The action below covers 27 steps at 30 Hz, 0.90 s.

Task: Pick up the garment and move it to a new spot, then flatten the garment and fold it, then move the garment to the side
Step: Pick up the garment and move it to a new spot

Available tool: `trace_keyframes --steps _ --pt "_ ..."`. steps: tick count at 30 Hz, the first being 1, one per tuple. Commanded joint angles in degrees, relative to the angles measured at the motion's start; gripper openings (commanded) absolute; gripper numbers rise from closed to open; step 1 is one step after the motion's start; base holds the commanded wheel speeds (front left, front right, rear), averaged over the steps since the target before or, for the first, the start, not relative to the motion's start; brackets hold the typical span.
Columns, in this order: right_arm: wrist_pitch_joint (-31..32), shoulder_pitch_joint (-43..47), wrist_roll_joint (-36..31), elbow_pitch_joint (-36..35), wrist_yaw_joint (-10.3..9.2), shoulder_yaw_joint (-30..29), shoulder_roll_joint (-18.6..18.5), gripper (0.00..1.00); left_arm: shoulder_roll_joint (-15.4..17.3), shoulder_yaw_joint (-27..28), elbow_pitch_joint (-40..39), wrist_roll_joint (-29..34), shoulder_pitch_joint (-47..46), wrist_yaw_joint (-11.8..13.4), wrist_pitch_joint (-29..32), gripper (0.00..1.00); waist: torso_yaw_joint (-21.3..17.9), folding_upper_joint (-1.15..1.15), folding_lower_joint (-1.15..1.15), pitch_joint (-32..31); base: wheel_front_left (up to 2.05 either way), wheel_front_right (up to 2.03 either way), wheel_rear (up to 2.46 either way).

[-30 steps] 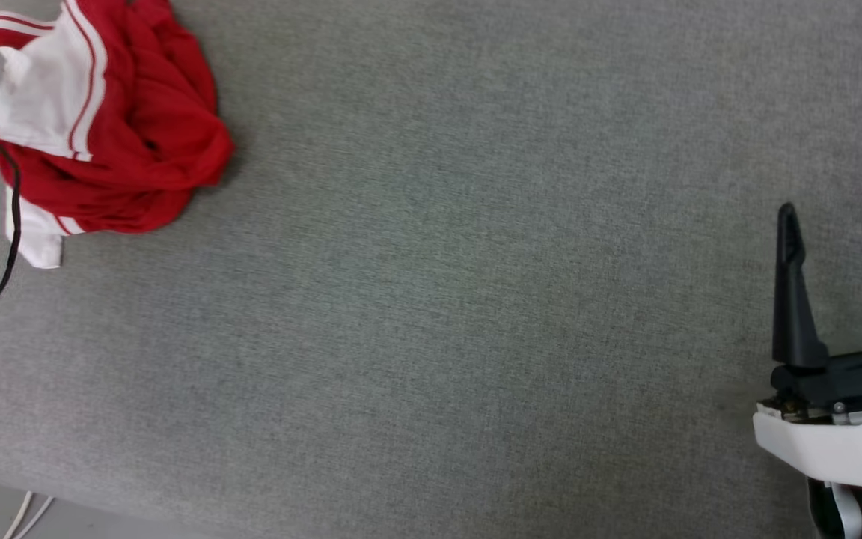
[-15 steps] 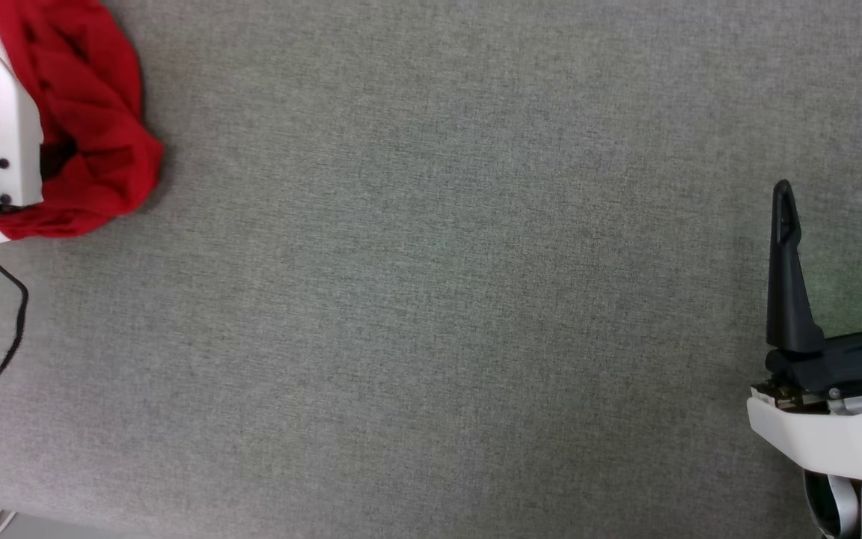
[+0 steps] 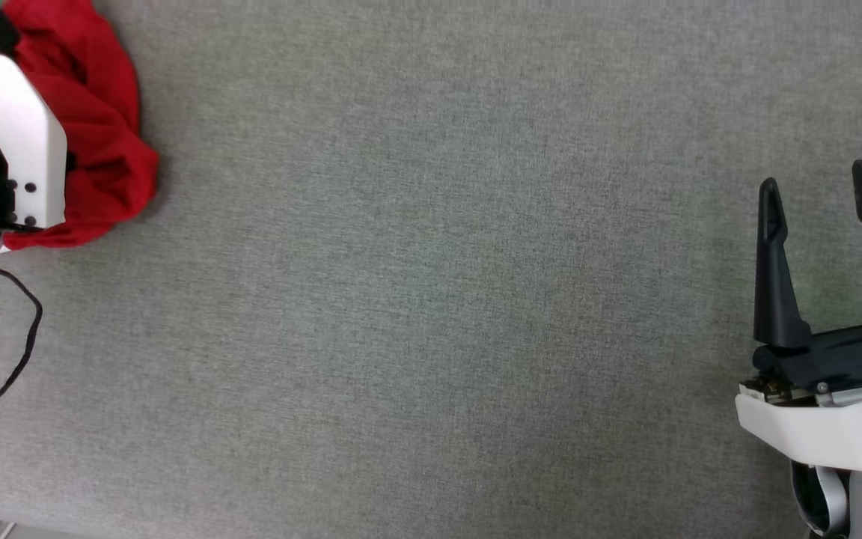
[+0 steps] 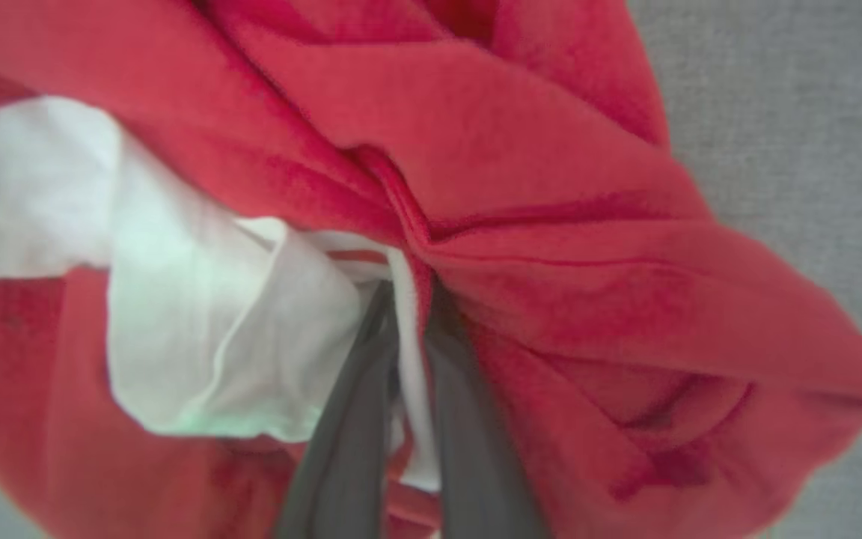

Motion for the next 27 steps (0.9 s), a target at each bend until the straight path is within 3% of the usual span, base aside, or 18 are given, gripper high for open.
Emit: trace_keyframes --steps 1,13,27 --pt "-0.14 0.18 0.33 0.33 -0.02 0.21 -0.08 1.0 0.34 -0.42 0.03 -0.33 -0.59 -0.02 -1.29 0.0 0.37 0.0 0.0 -1.87 0.0 0.0 0.0" --pt "-0.14 2.3 3.87 3.31 -0.02 0.79 -0.07 1.0 4.92 -5.95 -9.81 -0.43 -8.98 -0.01 -8.29 0.0 1.17 0.0 0.0 -12.0 0.0 0.0 0.0" --pt "-0.14 5.6 7.89 5.21 -0.02 0.68 -0.08 1.0 2.93 -14.55 -22.97 0.55 -17.53 -0.01 -7.33 0.0 -4.74 0.0 0.0 -20.48 0.0 0.0 0.0"
